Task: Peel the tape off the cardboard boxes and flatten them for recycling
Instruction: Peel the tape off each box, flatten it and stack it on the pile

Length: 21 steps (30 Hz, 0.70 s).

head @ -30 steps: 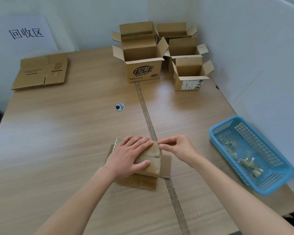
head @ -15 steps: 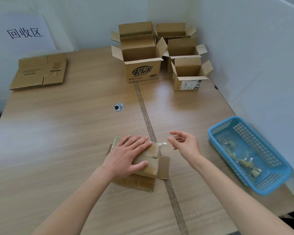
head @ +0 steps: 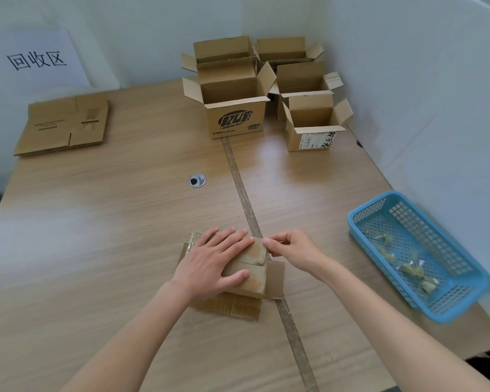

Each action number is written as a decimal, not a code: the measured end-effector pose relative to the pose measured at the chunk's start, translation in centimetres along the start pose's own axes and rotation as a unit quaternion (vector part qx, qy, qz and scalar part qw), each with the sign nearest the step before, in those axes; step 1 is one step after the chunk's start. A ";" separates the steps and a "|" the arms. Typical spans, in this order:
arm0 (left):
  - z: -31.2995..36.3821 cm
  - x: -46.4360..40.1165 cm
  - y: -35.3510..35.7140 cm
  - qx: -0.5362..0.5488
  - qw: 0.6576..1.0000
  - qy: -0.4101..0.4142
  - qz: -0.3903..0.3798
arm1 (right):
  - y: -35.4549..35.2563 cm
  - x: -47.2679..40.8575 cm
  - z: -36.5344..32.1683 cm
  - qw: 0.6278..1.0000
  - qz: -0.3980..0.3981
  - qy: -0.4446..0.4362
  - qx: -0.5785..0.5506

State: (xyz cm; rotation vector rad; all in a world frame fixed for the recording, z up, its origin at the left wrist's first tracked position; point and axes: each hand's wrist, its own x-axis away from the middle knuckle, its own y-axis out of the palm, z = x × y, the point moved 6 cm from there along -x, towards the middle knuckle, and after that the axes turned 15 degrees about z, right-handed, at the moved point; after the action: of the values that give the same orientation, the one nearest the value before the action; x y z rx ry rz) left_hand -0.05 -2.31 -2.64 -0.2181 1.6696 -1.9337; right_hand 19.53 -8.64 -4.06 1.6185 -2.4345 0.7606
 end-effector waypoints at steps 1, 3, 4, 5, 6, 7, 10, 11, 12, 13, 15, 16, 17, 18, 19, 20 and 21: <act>0.0 0.0 0.0 0.000 1.000 0.001 -0.001 | -0.4 -0.2 -0.3 1.000 0.001 0.007 0.001; 0.0 0.0 -0.1 -0.002 1.000 0.001 -0.001 | -0.6 -0.9 -0.9 1.000 0.008 0.025 0.005; 0.0 0.0 -0.1 -0.003 1.000 -0.001 0.000 | -0.4 -1.2 -1.0 0.999 0.020 0.035 0.016; 0.0 0.0 -0.2 -0.005 1.000 -0.004 0.002 | -0.3 -1.4 -1.0 0.998 0.043 0.050 0.023; 0.0 -0.1 -0.2 -0.006 1.000 -0.008 0.005 | -0.2 -1.4 -0.8 0.994 0.077 0.071 0.018; 0.0 -0.1 -0.3 -0.006 1.000 -0.012 0.006 | -0.1 -1.3 -0.4 0.989 0.109 0.098 -0.005; 0.0 -0.1 -0.3 -0.004 1.000 -0.023 0.012 | 0.0 -0.3 2.0 0.958 0.182 0.178 -0.134; -0.1 -0.2 -0.3 -0.005 0.999 -0.030 0.014 | -0.1 0.1 2.6 0.950 0.193 0.181 -0.166; -0.2 -0.3 -0.3 -0.008 0.999 -0.035 0.015 | -0.2 0.3 3.1 0.952 0.188 0.162 -0.176; -0.3 -0.4 -0.4 -0.012 0.999 -0.038 0.016 | -0.1 0.6 3.2 0.962 0.170 0.127 -0.172; -0.3 -0.6 -0.3 -0.016 0.999 -0.039 0.019 | 0.0 1.2 2.4 0.980 0.119 0.036 -0.153; -0.3 -0.7 -0.3 -0.016 0.999 -0.040 0.019 | 0.0 1.4 1.8 0.984 0.101 -0.008 -0.146; -0.3 -0.7 -0.3 -0.016 0.999 -0.043 0.020 | -0.2 1.5 1.3 0.985 0.092 -0.043 -0.140; -0.4 -0.8 -0.3 -0.020 0.999 -0.044 0.023 | -0.4 1.4 0.8 0.985 0.088 -0.067 -0.133; -0.4 -0.8 -0.3 -0.024 0.998 -0.046 0.023 | -0.6 1.2 0.4 0.985 0.088 -0.075 -0.128; -0.4 -0.8 -0.3 -0.026 0.998 -0.046 0.021 | -1.0 1.1 0.4 0.985 0.094 -0.067 -0.130; -0.3 -0.8 -0.3 -0.025 0.998 -0.046 0.020 | -1.5 1.1 0.4 0.983 0.105 -0.050 -0.140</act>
State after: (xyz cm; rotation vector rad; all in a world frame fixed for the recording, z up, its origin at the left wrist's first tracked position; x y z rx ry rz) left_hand 0.40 -1.58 -2.27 -0.2866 1.6516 -1.8261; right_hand 20.47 -10.17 -3.54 1.3425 -2.6667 0.3441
